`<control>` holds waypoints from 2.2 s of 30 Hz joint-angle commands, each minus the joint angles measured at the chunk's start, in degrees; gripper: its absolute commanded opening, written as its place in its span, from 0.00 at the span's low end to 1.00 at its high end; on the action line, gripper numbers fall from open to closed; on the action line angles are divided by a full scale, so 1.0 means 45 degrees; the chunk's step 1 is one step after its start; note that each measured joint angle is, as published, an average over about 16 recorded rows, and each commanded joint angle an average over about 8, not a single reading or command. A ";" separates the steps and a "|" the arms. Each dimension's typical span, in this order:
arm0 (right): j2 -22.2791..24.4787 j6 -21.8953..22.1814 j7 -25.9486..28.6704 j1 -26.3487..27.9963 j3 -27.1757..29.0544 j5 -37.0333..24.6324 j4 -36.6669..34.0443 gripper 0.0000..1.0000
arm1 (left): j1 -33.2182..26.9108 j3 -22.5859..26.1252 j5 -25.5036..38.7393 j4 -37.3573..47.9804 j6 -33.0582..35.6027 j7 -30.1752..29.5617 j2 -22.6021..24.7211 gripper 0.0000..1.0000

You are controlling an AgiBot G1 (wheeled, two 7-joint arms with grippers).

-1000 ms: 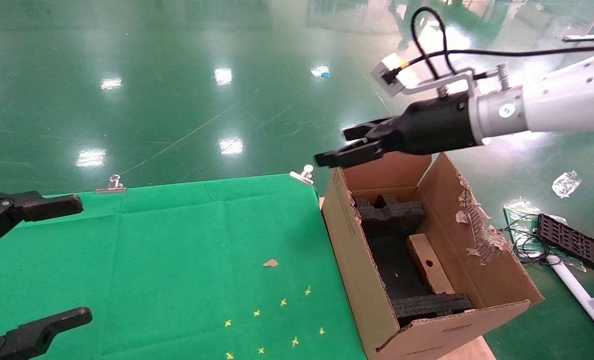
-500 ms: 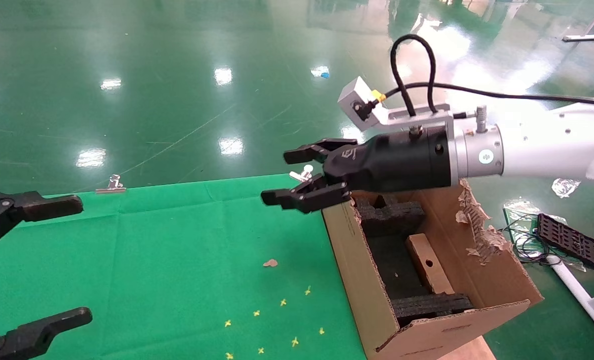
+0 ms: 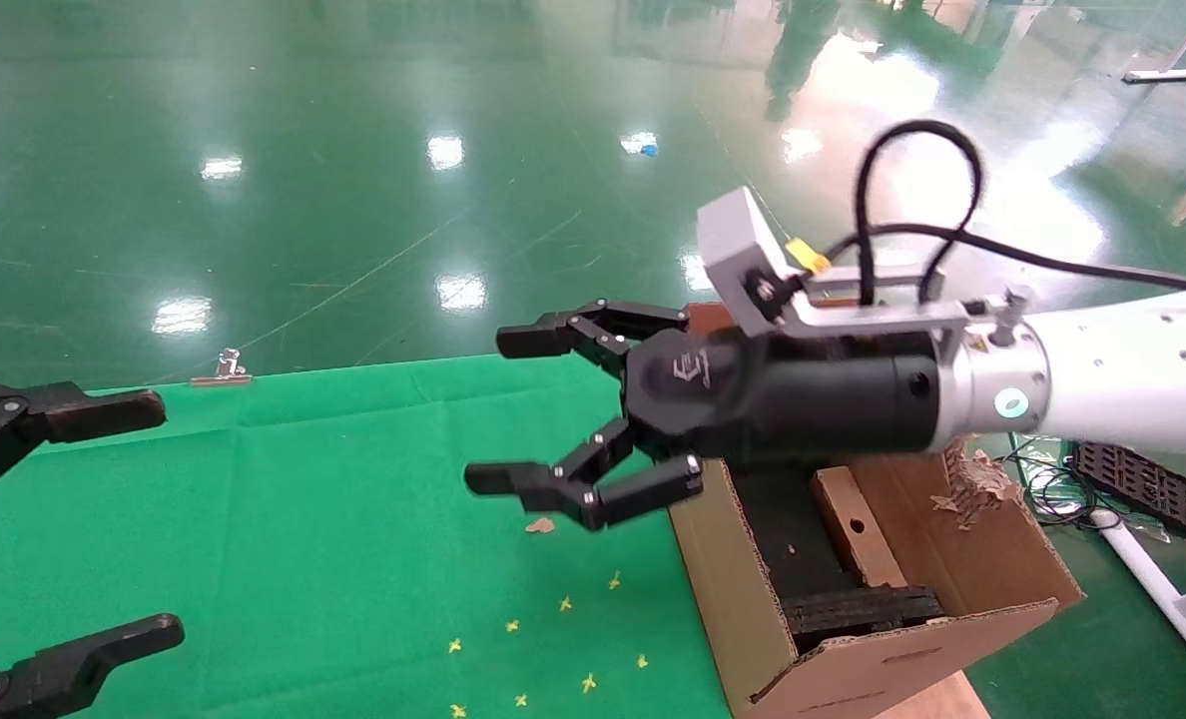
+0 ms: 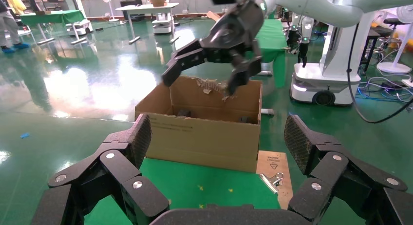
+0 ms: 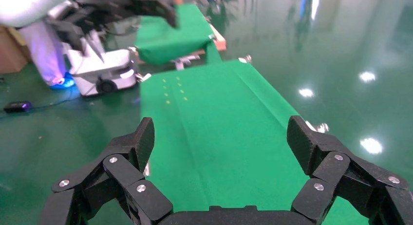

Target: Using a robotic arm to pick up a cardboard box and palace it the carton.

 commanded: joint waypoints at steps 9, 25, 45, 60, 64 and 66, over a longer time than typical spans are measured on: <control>0.0270 -0.0513 -0.1090 -0.2446 0.2645 0.0935 0.1900 1.00 | 0.0000 0.0005 -0.0004 0.0001 -0.0003 0.0003 -0.0002 1.00; 0.0329 -0.0621 -0.1246 -0.2906 0.3139 0.1137 0.2240 1.00 | 0.0002 0.0007 -0.0009 0.0004 -0.0008 0.0005 -0.0004 1.00; 0.0305 -0.0567 -0.1194 -0.2677 0.2898 0.1032 0.2082 1.00 | 0.0002 0.0007 -0.0009 0.0004 -0.0007 0.0004 -0.0004 1.00; 0.0295 -0.0556 -0.1180 -0.2638 0.2857 0.1020 0.2059 1.00 | 0.0002 0.0007 -0.0007 0.0004 -0.0007 0.0004 -0.0004 1.00; 0.0294 -0.0553 -0.1178 -0.2635 0.2853 0.1016 0.2056 1.00 | 0.0002 0.0007 -0.0006 0.0004 -0.0007 0.0004 -0.0004 1.00; 0.0294 -0.0552 -0.1177 -0.2634 0.2851 0.1015 0.2054 1.00 | 0.0002 0.0007 -0.0006 0.0004 -0.0007 0.0004 -0.0004 1.00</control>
